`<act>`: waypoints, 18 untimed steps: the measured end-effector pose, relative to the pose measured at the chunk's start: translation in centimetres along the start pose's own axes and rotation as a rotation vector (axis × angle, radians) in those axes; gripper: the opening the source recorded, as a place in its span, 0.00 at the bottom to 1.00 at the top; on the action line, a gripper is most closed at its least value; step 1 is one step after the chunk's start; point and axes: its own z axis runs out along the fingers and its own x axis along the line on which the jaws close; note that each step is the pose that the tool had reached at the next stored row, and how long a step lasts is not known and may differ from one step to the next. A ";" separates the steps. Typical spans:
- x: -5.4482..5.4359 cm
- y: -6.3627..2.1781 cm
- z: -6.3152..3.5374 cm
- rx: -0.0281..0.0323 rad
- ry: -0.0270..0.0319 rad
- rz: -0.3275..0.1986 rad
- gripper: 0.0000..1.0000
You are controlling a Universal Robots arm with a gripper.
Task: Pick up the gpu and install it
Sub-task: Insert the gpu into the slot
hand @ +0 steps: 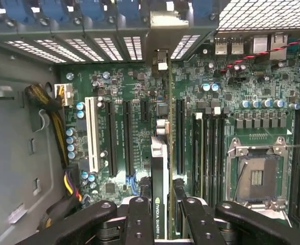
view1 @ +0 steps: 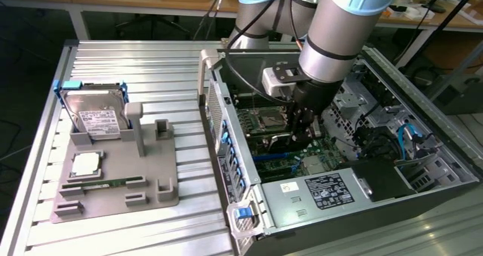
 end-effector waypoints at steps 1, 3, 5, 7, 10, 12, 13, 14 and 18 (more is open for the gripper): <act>-0.1 0.07 0.10 0.0000 0.0001 0.000 0.27; -0.2 0.41 0.27 0.0002 -0.0002 0.002 0.27; -0.2 0.70 0.39 0.0001 0.0000 0.002 0.27; -0.2 0.83 0.40 -0.0002 0.0001 0.002 0.27; -0.2 0.83 0.43 -0.0238 0.0002 0.003 0.27; -0.2 0.84 0.42 -0.0592 0.0004 0.003 0.27; -0.2 0.85 0.41 -0.0645 0.0008 0.004 0.27; -0.2 0.85 0.41 -0.0644 0.0009 0.004 0.27; -0.2 0.83 0.54 -0.0642 0.0005 0.003 0.27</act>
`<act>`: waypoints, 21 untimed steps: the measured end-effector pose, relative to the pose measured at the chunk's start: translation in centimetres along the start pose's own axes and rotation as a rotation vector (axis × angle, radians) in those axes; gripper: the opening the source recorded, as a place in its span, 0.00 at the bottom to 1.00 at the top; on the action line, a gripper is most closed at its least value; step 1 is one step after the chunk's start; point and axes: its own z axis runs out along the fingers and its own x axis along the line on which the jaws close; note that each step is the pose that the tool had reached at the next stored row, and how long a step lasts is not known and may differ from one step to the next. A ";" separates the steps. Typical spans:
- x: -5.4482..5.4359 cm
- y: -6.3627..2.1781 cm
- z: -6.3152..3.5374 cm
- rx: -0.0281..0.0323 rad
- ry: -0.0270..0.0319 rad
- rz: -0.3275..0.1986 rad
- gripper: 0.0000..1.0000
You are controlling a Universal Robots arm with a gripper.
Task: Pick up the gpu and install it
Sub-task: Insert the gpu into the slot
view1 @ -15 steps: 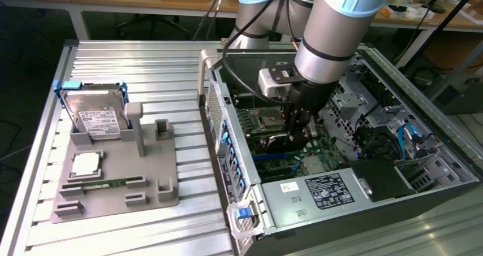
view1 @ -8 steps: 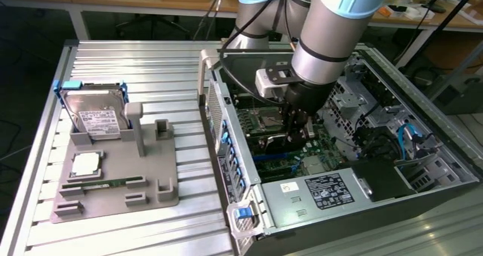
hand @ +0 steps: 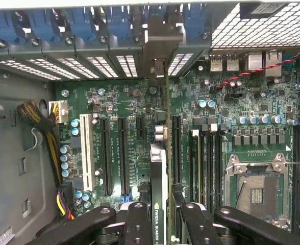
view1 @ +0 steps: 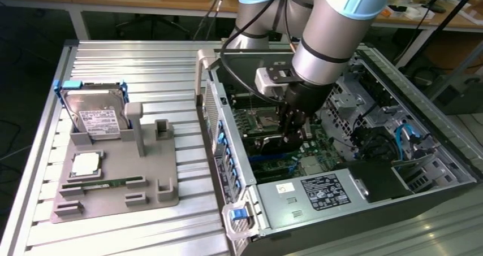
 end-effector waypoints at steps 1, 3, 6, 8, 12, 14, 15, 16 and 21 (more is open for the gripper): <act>0.0 0.00 0.19 0.0002 0.0003 0.000 0.27; 0.0 -0.01 0.52 0.0006 0.0002 0.000 0.27; 0.0 -0.01 0.63 0.0006 0.0004 0.000 0.27; 0.0 -0.01 0.67 0.0007 0.0002 0.000 0.27; 0.1 -0.01 0.68 0.0004 0.0002 0.000 0.27; 0.2 -0.01 0.68 0.0004 0.0001 0.000 0.27; 0.2 -0.02 0.69 0.0005 0.0004 0.000 0.27; 0.2 -0.02 0.72 0.0005 0.0011 0.001 0.27; 0.2 -0.01 1.43 0.0005 0.0068 0.001 0.27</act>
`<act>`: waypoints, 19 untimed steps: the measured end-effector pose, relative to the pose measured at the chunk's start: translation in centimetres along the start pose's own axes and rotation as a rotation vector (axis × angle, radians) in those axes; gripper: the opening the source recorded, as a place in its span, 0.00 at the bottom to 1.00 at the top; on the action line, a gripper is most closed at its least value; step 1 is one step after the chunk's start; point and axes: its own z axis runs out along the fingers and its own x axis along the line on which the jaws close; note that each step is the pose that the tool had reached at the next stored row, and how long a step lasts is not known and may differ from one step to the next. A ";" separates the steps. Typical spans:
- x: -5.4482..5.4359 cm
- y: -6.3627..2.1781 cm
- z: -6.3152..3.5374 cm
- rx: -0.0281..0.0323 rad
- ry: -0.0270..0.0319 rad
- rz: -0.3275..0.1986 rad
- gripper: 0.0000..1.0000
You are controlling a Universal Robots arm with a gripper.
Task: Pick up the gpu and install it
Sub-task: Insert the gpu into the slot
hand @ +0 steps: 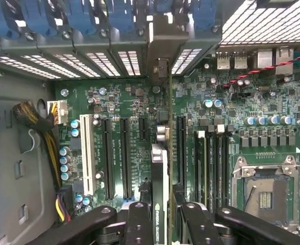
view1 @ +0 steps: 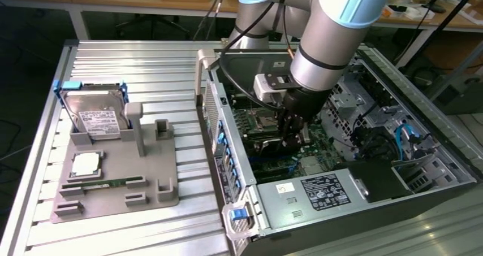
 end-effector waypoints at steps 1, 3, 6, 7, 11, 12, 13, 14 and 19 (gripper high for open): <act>0.0 0.01 0.21 0.0000 0.0007 0.000 0.27; 0.0 0.02 0.33 0.0001 0.0006 0.001 0.27; 0.0 0.02 0.29 0.0001 0.0005 0.001 0.27; 0.0 0.03 0.19 0.0005 -0.0003 0.001 0.27; 0.0 0.03 0.07 0.0003 0.0005 0.001 0.27; 0.0 0.03 0.07 0.0003 0.0005 0.000 0.27; 0.0 0.04 0.07 0.0003 0.0006 0.000 0.27; 0.0 0.06 0.06 0.0003 0.0006 0.000 0.27; -0.1 0.33 0.08 -0.0001 0.0007 0.000 0.27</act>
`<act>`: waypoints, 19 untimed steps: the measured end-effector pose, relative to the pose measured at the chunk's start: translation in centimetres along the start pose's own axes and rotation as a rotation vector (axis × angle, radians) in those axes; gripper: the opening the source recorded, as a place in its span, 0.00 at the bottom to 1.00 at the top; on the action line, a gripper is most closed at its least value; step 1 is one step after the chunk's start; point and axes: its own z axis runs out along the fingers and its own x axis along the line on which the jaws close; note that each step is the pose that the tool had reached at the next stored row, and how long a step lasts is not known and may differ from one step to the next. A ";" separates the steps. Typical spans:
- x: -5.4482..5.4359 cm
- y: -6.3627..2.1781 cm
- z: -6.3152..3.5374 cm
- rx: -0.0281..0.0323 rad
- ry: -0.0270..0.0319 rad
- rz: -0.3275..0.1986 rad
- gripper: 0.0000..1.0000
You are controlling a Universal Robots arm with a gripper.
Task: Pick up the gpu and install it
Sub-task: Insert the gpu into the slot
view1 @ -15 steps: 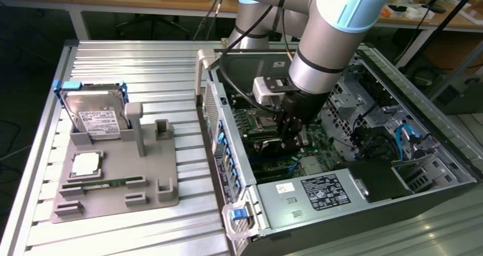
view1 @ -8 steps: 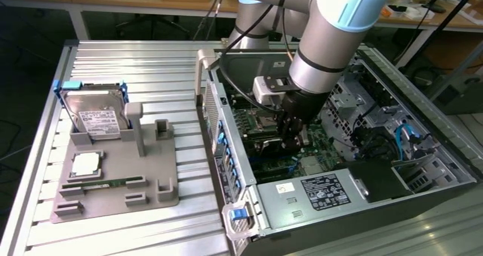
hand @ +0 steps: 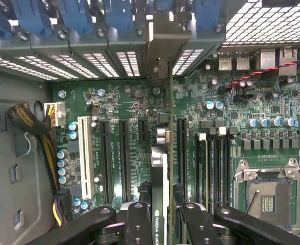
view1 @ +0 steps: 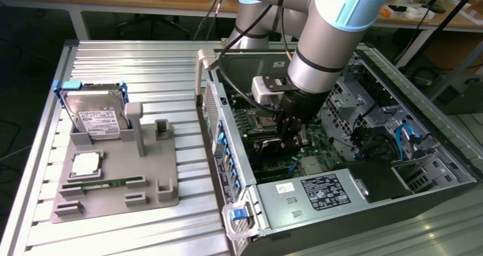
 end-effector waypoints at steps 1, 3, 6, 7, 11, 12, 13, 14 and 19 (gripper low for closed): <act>0.0 0.00 0.00 0.0002 0.0000 0.000 0.27; -0.1 0.00 0.00 0.0003 0.0001 0.000 0.27; -0.1 0.00 0.00 0.0003 0.0000 0.000 0.27; -0.1 0.01 0.01 0.0003 0.0000 0.000 0.27; -0.1 0.00 0.01 0.0003 0.0000 0.000 0.27; -0.1 0.00 0.01 0.0003 0.0000 0.000 0.27; -0.1 0.00 0.01 0.0003 0.0000 0.000 0.27; -0.1 0.00 0.01 0.0003 0.0000 0.000 0.27; -0.1 -0.01 0.01 0.0003 -0.0001 0.000 0.27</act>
